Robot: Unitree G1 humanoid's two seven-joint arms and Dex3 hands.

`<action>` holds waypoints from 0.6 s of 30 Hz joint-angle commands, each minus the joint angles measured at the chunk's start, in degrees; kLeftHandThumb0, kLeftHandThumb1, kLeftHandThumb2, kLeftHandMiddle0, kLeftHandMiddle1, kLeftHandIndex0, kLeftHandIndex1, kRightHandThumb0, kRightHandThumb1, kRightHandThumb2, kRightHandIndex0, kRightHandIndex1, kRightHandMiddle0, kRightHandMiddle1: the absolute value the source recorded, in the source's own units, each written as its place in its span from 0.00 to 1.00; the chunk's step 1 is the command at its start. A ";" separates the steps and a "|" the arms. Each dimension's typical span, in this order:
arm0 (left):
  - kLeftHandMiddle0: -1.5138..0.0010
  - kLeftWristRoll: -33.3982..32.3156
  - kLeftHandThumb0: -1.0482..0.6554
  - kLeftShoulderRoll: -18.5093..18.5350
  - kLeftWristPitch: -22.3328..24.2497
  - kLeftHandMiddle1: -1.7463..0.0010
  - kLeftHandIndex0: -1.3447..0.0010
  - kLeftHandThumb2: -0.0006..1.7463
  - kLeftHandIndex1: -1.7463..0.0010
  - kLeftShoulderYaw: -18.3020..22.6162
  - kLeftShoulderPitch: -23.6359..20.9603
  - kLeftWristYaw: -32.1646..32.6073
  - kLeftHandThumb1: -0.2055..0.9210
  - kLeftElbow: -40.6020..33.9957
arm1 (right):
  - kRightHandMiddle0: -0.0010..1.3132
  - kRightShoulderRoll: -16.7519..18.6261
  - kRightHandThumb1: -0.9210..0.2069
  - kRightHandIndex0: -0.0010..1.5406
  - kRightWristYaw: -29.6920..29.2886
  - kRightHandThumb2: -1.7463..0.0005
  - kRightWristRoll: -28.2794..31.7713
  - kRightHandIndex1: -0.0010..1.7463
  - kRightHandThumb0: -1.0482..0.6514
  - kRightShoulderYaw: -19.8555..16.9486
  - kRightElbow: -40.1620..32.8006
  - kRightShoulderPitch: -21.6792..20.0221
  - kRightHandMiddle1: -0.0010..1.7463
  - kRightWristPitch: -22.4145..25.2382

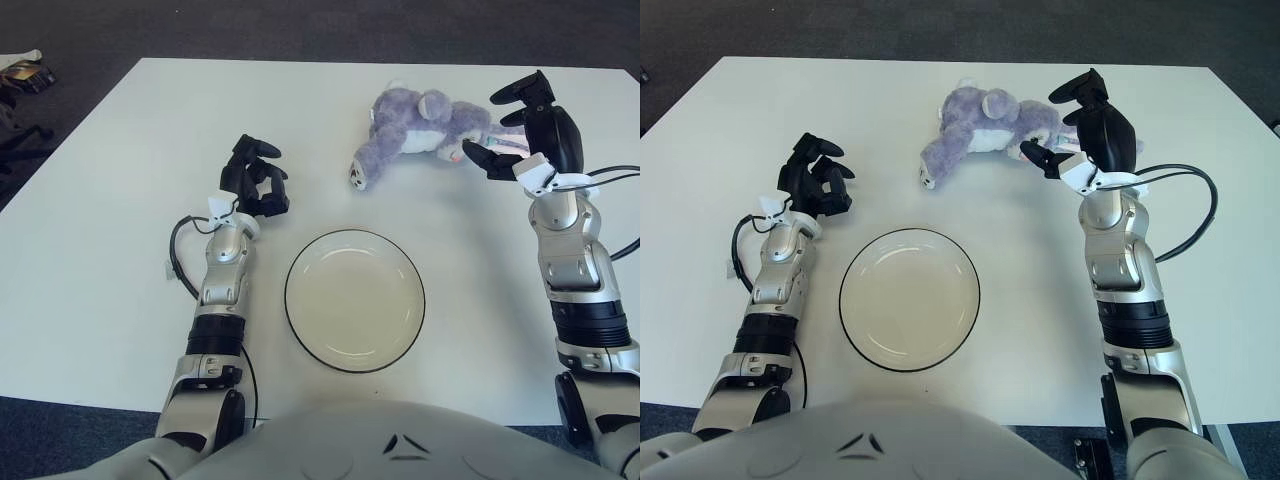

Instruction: Put the doll into the plate.

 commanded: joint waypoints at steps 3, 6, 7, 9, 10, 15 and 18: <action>0.66 -0.40 0.61 -0.18 -0.41 0.00 0.63 0.77 0.00 -0.12 2.67 -0.92 0.45 2.68 | 0.00 -2.12 0.49 0.13 1.84 0.54 -1.17 0.41 0.19 0.71 2.10 -1.75 0.65 -1.47; 0.66 -0.46 0.61 -0.14 -0.63 0.00 0.63 0.77 0.00 -0.13 2.52 -1.23 0.45 3.14 | 0.00 -4.37 0.45 0.12 3.57 0.56 -3.68 0.39 0.17 2.32 3.01 -3.54 0.62 -1.67; 0.66 -0.43 0.61 -0.14 -0.74 0.00 0.63 0.77 0.00 -0.13 2.48 -1.28 0.45 3.27 | 0.00 -4.91 0.41 0.12 4.08 0.59 -4.36 0.37 0.15 2.75 3.20 -4.07 0.60 -1.74; 0.66 -0.43 0.61 -0.10 -1.01 0.00 0.63 0.77 0.00 -0.08 2.39 -1.42 0.45 3.53 | 0.00 -6.18 0.37 0.12 4.96 0.62 -5.79 0.37 0.12 3.70 3.66 -4.77 0.58 -2.32; 0.66 -0.40 0.61 -0.13 -1.11 0.00 0.63 0.77 0.00 -0.08 2.34 -1.41 0.45 3.68 | 0.00 -6.60 0.34 0.12 5.23 0.64 -6.27 0.36 0.10 4.06 4.04 -5.17 0.56 -2.57; 0.66 -0.65 0.61 -0.33 -1.06 0.00 0.63 0.77 0.00 -0.02 2.27 -1.43 0.45 3.81 | 0.00 -7.95 0.24 0.11 6.63 0.72 -8.31 0.38 0.05 5.80 6.27 -7.99 0.51 -3.12; 0.66 -0.94 0.61 -0.51 -0.77 0.00 0.63 0.77 0.00 0.01 2.24 -1.45 0.45 3.77 | 0.00 -8.51 0.22 0.11 7.00 0.75 -9.25 0.40 0.04 6.57 7.68 -9.31 0.50 -3.64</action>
